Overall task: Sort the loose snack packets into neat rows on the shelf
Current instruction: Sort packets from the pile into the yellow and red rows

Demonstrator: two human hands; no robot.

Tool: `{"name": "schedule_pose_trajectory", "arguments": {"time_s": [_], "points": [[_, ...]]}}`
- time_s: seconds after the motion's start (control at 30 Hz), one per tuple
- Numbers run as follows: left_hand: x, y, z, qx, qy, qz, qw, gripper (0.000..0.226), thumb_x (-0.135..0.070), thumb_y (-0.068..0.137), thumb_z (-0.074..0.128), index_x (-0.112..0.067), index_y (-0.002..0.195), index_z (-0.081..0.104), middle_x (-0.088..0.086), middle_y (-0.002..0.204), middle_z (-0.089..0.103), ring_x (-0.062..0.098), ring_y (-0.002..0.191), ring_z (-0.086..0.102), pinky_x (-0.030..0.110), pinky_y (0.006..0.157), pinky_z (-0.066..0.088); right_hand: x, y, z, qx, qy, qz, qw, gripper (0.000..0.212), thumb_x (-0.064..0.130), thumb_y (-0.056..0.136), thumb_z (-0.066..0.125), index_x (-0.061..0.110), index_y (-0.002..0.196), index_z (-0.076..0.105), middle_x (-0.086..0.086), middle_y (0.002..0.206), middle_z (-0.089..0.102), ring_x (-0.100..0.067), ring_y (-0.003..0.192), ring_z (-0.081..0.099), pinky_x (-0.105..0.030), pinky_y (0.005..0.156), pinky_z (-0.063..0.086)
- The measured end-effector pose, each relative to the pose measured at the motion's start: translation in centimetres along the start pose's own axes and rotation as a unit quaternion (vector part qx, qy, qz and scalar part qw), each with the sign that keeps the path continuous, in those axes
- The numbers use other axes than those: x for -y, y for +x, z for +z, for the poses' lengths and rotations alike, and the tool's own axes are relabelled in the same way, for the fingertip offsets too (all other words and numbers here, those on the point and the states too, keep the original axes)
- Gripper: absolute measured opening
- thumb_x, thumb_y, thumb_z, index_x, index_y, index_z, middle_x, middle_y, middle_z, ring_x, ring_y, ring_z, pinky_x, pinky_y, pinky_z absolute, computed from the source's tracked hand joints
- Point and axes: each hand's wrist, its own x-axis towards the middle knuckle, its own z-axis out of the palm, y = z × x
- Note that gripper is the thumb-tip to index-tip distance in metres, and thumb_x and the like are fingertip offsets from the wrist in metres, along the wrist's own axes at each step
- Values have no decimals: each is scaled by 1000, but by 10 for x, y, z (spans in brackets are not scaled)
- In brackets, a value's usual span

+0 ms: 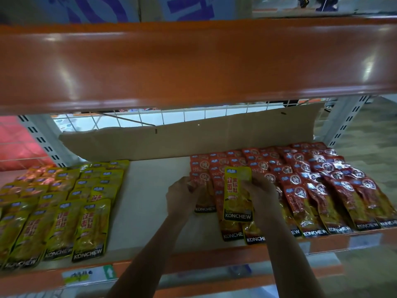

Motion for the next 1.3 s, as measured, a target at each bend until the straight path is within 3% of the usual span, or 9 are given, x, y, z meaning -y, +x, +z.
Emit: {"name": "schedule_pose_trajectory", "arguments": {"time_s": [0.37, 0.5, 0.67, 0.77, 0.87, 0.97, 1.03, 1.17, 1.3], "points": [[-3, 11, 4, 3, 92, 20, 996, 43, -53, 87, 58, -17, 110, 64, 2, 99, 70, 19, 89, 66, 30, 77, 52, -1, -1, -5, 9, -16, 10, 1000, 27, 0, 89, 57, 21, 77, 71, 5, 64, 65, -11, 62, 60, -28, 57, 50], [-2, 9, 1, 10, 78, 8, 997, 47, -51, 88, 58, -12, 115, 62, 5, 102, 69, 21, 94, 64, 31, 79, 49, -8, 3, -3, 24, -25, 4, 999, 25, 0, 88, 56, 18, 82, 72, -6, 68, 60, -23, 68, 54, -35, 62, 46], [1, -4, -22, -7, 18, 17, 1000, 42, -40, 95, 50, -17, 129, 57, 3, 117, 67, 18, 105, 62, 27, 89, 44, -16, 6, 23, 49, -55, 2, 997, 24, 1, 87, 57, 20, 79, 70, -8, 72, 58, -22, 69, 51, -37, 63, 43], [11, -14, -45, 23, -43, 41, 998, 32, -37, 97, 47, -21, 121, 63, -1, 106, 71, 15, 100, 65, 26, 87, 47, -23, -1, 54, 81, -45, -3, 996, 24, 0, 86, 57, 19, 78, 69, -8, 72, 58, -22, 70, 51, -38, 64, 43], [28, -24, -71, 47, -142, 44, 988, 15, -33, 92, 57, -31, 101, 69, -10, 83, 72, 2, 81, 67, 20, 76, 50, -28, -11, 90, 110, -32, -5, 993, 17, -3, 87, 56, 9, 92, 68, -8, 77, 62, -19, 71, 57, -34, 63, 46], [51, -33, -100, 25, -204, 40, 978, 13, -32, 78, 66, -44, 84, 66, -7, 72, 72, 10, 73, 70, 34, 72, 57, -35, -25, 131, 136, -17, -8, 991, 16, -4, 86, 58, 7, 93, 67, -5, 80, 65, -16, 73, 60, -34, 66, 48], [73, -38, -124, 8, -232, 32, 972, 12, -31, 74, 64, -38, 84, 67, 1, 72, 71, 17, 70, 68, 41, 69, 55, -40, -38, 161, 146, -8, -10, 989, 21, -6, 84, 59, 13, 88, 67, -1, 77, 66, -11, 70, 60, -31, 67, 49], [129, -47, -177, -27, -247, 10, 969, 10, -35, 75, 66, -26, 77, 69, 6, 69, 66, 13, 64, 56, 41, 61, 50, -53, -72, 226, 205, -13, 1, 979, 16, 3, 80, 65, 8, 95, 68, -7, 80, 67, -18, 76, 59, -38, 72, 49], [181, -52, -239, -52, -258, 1, 965, 11, -27, 80, 66, -16, 77, 69, 1, 66, 68, 8, 62, 57, 30, 59, 47, -69, -109, 292, 219, -50, 15, 974, 14, 6, 82, 67, 6, 96, 68, -9, 81, 67, -11, 70, 58, -31, 66, 48]]}}
